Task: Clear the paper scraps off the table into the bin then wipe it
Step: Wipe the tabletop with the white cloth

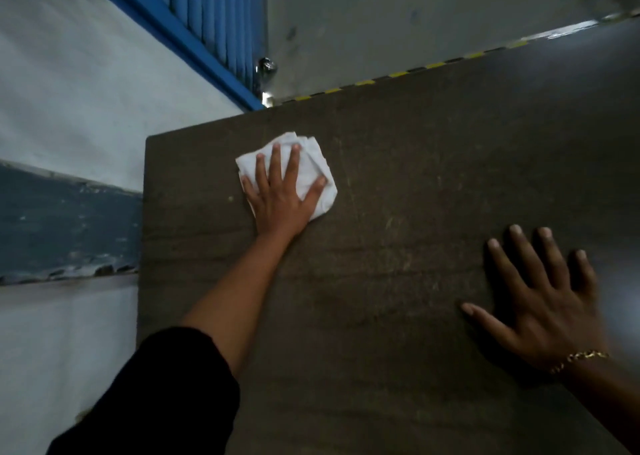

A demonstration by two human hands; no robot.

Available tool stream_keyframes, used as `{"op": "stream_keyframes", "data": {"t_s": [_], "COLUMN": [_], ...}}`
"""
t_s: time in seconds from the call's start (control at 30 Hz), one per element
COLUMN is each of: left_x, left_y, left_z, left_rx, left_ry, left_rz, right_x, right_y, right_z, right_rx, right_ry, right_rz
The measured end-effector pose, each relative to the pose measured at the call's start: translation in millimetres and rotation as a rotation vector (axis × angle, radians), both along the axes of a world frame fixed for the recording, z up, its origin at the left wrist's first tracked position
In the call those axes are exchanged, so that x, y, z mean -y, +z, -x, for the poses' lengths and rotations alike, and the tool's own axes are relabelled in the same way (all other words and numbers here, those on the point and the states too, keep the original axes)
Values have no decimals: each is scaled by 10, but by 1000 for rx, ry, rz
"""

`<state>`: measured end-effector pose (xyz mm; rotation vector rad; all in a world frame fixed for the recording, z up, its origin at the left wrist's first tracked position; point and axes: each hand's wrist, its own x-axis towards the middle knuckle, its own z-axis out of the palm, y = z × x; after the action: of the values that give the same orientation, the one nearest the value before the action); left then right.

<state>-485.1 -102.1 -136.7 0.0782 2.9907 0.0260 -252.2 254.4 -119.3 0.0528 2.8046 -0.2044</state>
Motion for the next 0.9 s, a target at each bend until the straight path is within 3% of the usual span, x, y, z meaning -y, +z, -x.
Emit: {"op": "stream_keyframes", "data": {"t_s": [0.2, 0.4, 0.63, 0.9], "left_x": [-243, -237, -130, 41], "left_y": [23, 18, -17, 59], "left_z": [925, 820, -429, -2578], "left_rx": [14, 13, -26, 35], "left_ry": [42, -5, -102, -120], "left_rz": [-41, -42, -53, -28], "right_x": [2, -19, 7, 15], "right_y": [-10, -14, 23, 18], "right_z": [9, 0, -15, -58], "right_rx": [-37, -19, -39, -49], "right_ry": [1, 4, -10, 9], "right_rz": [25, 33, 62, 59]}}
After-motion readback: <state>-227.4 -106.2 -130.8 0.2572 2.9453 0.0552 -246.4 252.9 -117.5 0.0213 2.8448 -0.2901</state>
